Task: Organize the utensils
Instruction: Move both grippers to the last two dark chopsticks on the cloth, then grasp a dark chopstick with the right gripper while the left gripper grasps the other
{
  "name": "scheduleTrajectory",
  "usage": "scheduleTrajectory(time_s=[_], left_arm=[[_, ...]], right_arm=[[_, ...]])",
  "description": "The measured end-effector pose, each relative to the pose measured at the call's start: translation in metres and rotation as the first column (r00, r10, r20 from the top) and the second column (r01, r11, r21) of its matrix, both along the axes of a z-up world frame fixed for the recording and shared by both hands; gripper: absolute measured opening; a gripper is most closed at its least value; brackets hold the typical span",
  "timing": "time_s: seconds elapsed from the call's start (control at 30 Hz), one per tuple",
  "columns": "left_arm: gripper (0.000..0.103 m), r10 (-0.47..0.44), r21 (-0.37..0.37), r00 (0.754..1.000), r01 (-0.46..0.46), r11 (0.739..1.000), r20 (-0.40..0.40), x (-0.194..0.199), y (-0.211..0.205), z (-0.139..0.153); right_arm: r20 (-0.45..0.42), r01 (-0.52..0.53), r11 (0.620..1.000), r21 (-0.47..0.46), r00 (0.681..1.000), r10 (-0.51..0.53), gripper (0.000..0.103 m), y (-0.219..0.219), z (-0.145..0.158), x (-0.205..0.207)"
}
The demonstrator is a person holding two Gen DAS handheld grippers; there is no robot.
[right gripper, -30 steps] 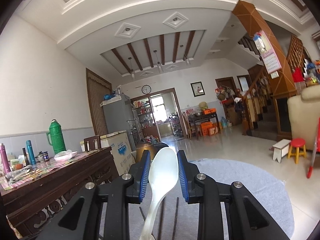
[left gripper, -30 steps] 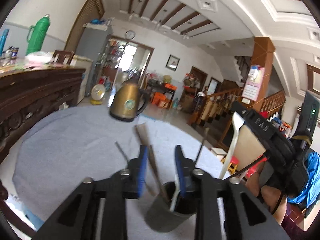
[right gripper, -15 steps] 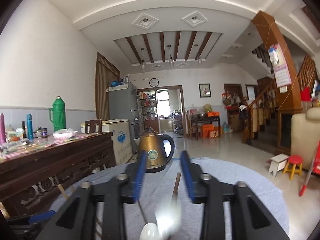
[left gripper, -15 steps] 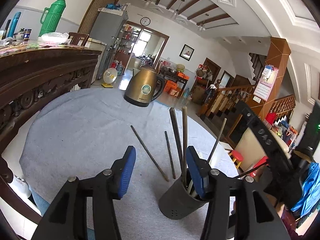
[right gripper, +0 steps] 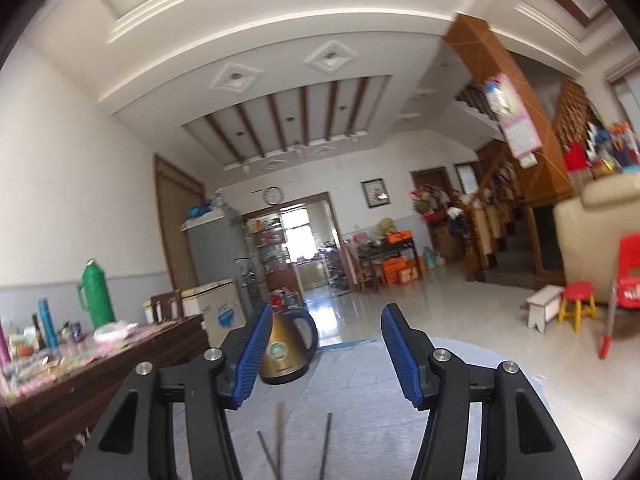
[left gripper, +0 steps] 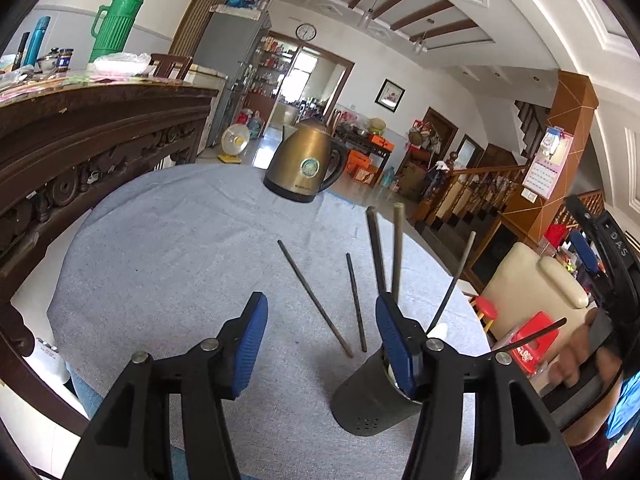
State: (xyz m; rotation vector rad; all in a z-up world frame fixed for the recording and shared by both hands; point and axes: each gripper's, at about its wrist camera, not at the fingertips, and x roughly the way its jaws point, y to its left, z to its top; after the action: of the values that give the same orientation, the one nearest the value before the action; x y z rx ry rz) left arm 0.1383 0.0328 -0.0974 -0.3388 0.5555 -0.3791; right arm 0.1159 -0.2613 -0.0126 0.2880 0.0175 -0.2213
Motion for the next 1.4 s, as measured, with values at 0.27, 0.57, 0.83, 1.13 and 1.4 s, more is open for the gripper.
scheduleTrajectory(time_s=[0.27,0.57,0.83,1.13,1.4], left_arm=[[0.064,0.06,-0.005,0.994,-0.061,0.998,-0.093,0.025,0.023,-0.007],[0.065,0.113,0.033,0.968,-0.108,0.994,-0.226,0.053,0.033,-0.034],[0.065,0.139,0.083,0.945,-0.119,0.989,-0.295,0.066,0.035,-0.057],[0.065,0.143,0.15,0.937,-0.099,0.984,-0.32,0.104,0.035,-0.066],[0.065,0.041,0.216,0.94,0.035,0.976,-0.339,0.182,0.005,-0.052]], right_arm=[[-0.093,0.115,0.978,0.175,0.991,-0.1,0.06,-0.084,-0.015,-0.001],[-0.311,0.135,0.934,0.33,0.95,-0.028,0.059,-0.145,-0.072,0.021],[-0.423,0.093,0.929,0.358,0.903,0.073,0.057,-0.144,-0.114,0.039],[-0.566,0.021,0.929,0.369,0.798,0.207,0.051,-0.126,-0.15,0.095],[-0.665,-0.142,0.921,0.363,0.653,0.363,0.051,-0.092,-0.164,0.196]])
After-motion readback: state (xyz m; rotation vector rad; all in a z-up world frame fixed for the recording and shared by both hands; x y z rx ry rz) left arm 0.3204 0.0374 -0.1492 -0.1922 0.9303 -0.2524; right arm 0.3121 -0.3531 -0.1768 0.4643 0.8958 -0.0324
